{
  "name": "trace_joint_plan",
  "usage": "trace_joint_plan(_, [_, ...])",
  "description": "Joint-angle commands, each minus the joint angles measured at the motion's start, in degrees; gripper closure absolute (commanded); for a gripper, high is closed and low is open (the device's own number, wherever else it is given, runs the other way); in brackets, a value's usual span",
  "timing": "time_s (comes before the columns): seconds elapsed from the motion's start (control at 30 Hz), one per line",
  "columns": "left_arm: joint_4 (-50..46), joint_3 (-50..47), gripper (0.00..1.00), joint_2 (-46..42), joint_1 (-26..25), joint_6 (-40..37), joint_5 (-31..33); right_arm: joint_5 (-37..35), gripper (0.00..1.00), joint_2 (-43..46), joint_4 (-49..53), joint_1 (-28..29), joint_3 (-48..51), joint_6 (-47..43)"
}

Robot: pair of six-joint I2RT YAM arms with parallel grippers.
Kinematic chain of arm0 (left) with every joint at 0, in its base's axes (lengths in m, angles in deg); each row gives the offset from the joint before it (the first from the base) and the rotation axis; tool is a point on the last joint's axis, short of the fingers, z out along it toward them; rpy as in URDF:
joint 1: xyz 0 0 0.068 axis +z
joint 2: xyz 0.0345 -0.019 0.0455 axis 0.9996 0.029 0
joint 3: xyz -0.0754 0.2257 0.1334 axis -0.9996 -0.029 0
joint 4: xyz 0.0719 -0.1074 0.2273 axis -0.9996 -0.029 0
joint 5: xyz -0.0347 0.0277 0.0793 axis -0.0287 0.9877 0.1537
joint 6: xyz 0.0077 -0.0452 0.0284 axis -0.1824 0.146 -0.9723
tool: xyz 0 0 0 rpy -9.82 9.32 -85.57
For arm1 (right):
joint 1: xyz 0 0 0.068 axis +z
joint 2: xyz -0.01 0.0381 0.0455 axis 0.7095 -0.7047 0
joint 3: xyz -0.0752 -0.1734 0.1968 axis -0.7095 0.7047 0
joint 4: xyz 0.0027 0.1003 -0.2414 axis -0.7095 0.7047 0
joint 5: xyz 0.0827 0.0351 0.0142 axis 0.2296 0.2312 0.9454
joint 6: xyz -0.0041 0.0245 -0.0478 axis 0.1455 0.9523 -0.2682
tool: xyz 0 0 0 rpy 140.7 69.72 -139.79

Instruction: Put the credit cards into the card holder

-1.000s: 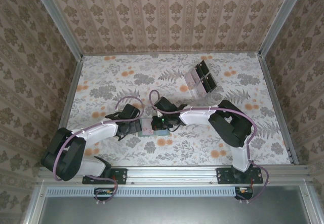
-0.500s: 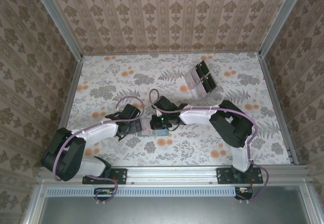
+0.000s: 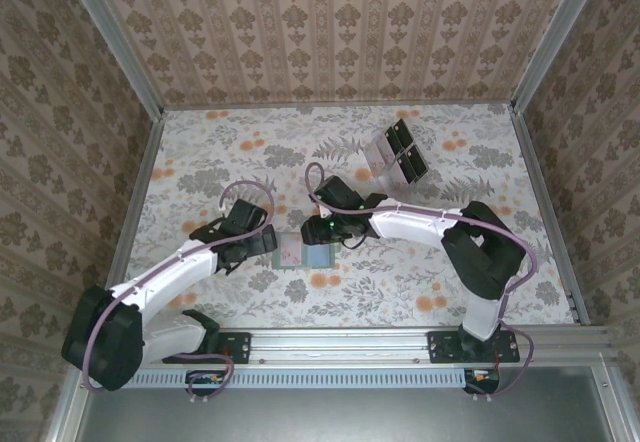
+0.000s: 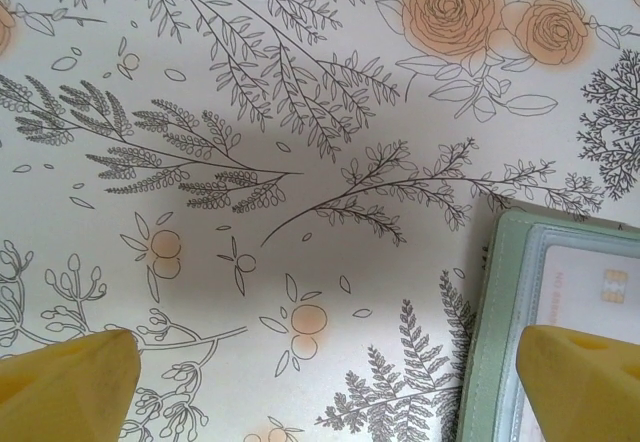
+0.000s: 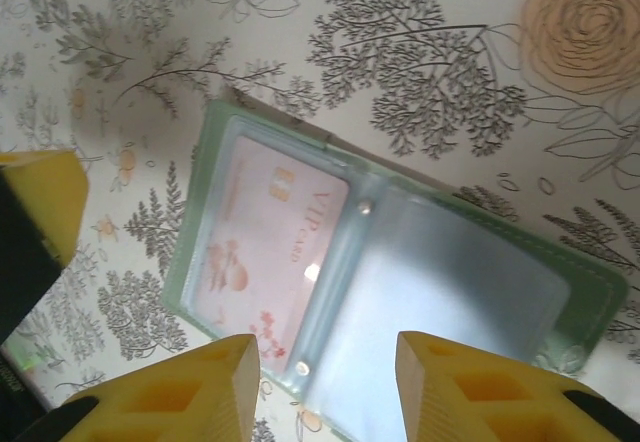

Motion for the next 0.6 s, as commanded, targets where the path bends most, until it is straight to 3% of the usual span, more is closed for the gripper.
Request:
trace_joint_plan(0.0, [-0.99, 0.81, 0.0, 0.08, -0.64, -0.5, -1.26, -1.8, 0.59, -2.34, 2.75, -0.48, -1.35, -2.13])
trace_joint_plan(0.33, [0.92, 1.58, 0.0, 2.51, -3.36, -0.32, -2.06, -1.85, 0.6, -6.25, 2.13, -1.86, -1.0, -2.54])
trace_joint_plan(0.57, [6.0, 0.41, 0.0, 2.74, -7.09, -1.33, -3.1, 2.55, 0.45, -7.75, -2.78, -2.46, 1.21, 1.22])
